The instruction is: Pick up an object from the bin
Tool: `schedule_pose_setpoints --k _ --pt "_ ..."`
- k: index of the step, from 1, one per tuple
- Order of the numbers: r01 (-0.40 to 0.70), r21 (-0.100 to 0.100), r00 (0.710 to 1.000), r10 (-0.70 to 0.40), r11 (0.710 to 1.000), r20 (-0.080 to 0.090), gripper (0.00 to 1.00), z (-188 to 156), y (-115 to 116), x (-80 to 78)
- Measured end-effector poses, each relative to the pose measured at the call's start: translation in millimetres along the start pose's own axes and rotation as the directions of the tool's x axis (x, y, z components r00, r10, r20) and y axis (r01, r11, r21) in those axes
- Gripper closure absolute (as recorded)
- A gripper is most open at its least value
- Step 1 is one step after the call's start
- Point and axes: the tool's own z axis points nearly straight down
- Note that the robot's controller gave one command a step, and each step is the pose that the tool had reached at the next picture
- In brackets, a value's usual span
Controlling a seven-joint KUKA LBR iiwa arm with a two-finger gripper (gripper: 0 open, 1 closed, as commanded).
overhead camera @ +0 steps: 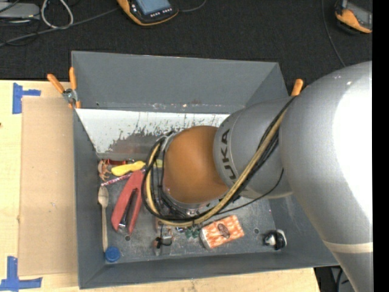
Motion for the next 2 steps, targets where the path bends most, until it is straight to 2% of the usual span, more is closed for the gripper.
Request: schedule_pose_setpoints --k 1,2 --pt "-0.047 0.0 0.999 0.047 0.999 -0.003 0.0 -17 -26 18.8" --pt "0.009 -0.005 1.0 -0.009 1.0 0.007 1.0 3 -59 34.1"
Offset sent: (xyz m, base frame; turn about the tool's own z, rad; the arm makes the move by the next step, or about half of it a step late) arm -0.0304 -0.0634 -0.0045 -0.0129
